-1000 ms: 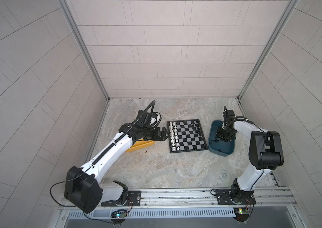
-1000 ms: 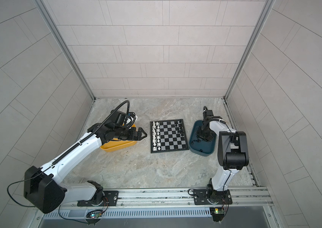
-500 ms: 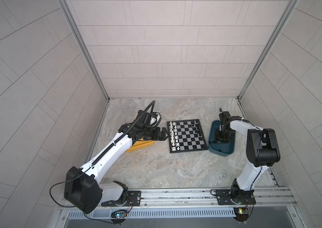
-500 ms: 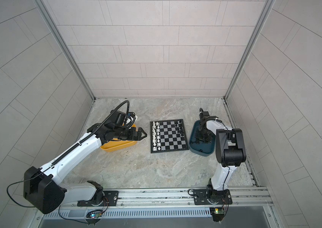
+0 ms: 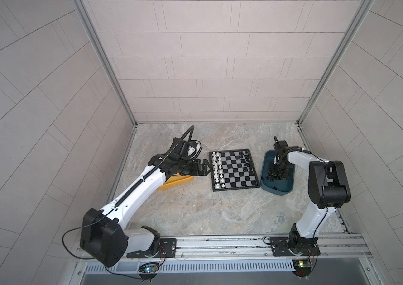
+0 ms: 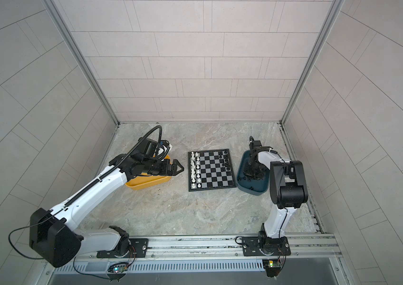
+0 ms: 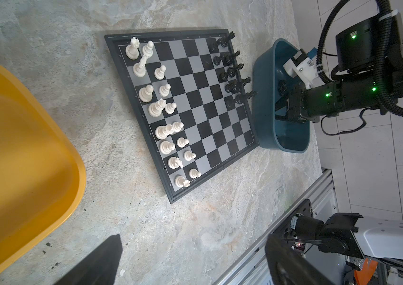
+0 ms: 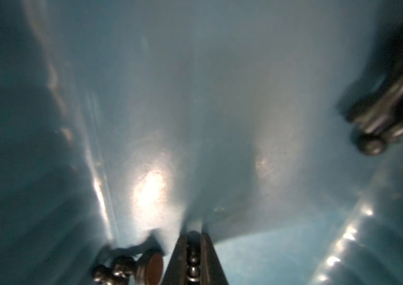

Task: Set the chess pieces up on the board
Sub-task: 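Close the right gripper on a black pawn in the teal tray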

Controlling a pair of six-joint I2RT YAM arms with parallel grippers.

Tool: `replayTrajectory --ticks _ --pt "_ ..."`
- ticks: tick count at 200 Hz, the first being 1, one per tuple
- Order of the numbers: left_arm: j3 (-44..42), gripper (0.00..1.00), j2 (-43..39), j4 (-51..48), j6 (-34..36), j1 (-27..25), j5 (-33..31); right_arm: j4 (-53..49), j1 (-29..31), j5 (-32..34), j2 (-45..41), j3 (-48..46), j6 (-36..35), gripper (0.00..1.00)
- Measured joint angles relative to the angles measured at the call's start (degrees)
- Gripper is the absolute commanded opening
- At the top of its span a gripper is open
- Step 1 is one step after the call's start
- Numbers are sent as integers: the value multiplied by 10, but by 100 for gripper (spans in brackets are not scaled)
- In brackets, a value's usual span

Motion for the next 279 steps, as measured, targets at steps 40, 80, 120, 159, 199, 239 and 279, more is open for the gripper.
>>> replayTrajectory --ticks 40,80,120,159,199,239,279 --pt "0 97 1 0 0 1 -1 7 -3 -8 -1 3 13 0" --pt "3 97 7 -7 0 2 -5 28 -18 -8 -1 41 26 0" --pt "4 97 11 -9 0 2 -6 38 -56 -8 -1 63 30 0" --pt "6 97 20 -9 0 2 -6 39 -72 -4 5 64 30 0" --pt "6 97 21 -9 0 2 -5 38 -68 -1 50 72 29 8" --pt "6 97 21 -9 0 3 -5 40 -66 1 57 79 28 31" --pt "6 97 21 -9 0 3 -5 41 -61 4 47 67 18 34"
